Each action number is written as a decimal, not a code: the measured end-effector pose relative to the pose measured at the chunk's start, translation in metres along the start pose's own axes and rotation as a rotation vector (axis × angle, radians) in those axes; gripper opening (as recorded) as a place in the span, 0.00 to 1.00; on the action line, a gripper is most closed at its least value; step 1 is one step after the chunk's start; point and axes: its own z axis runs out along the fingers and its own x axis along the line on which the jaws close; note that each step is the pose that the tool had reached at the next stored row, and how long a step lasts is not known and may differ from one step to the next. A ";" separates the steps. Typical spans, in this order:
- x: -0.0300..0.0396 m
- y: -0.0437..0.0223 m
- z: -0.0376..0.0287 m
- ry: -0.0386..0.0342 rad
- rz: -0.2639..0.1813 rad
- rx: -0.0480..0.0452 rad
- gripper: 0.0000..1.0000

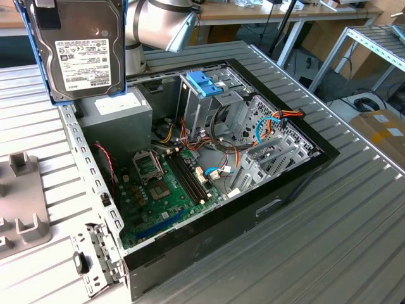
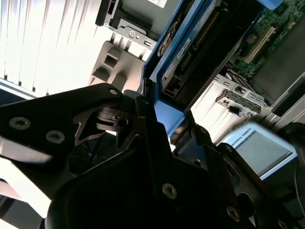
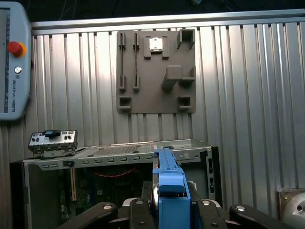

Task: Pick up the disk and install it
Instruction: 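Pick up the disk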

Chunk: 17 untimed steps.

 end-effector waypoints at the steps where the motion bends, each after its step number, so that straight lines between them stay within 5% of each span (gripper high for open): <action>1: -0.0001 -0.0006 0.0000 0.0002 0.000 0.0000 0.37; 17: -0.0010 -0.0142 0.0001 0.0054 0.000 0.0004 0.37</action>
